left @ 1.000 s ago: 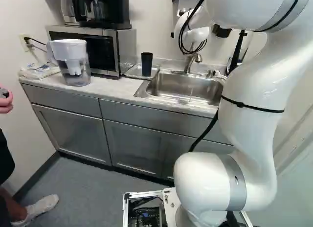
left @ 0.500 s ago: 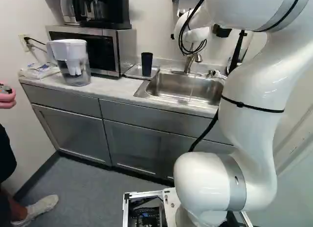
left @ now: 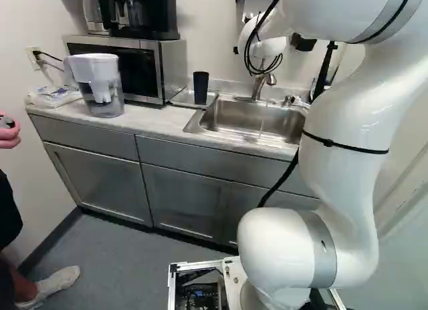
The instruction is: Rinse the cup and place it in the tray
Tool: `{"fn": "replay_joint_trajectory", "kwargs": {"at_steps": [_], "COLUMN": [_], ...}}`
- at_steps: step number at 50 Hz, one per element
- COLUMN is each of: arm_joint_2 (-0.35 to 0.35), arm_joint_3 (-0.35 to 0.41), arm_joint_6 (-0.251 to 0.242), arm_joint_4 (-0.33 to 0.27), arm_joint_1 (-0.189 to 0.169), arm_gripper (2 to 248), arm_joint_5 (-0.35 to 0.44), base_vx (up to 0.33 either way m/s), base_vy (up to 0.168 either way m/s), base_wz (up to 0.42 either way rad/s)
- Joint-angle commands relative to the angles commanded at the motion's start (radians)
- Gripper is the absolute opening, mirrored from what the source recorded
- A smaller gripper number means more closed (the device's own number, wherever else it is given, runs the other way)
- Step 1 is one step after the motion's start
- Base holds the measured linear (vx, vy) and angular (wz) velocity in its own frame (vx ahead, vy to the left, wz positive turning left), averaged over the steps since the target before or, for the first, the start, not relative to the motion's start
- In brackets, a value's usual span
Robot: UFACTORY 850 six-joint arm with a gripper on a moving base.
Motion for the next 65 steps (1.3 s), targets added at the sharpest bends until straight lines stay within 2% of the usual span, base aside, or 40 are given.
{"fn": "replay_joint_trajectory", "kwargs": {"at_steps": [65], "arm_joint_2": [0.005], "arm_joint_3": [0.005], "arm_joint_6": [0.0], "arm_joint_4": [0.0], "arm_joint_1": [0.001], "arm_gripper": [247], "arm_joint_5": [-0.094], "base_vx": [0.0], "base_vy": [0.0], "base_wz": [0.0]}}
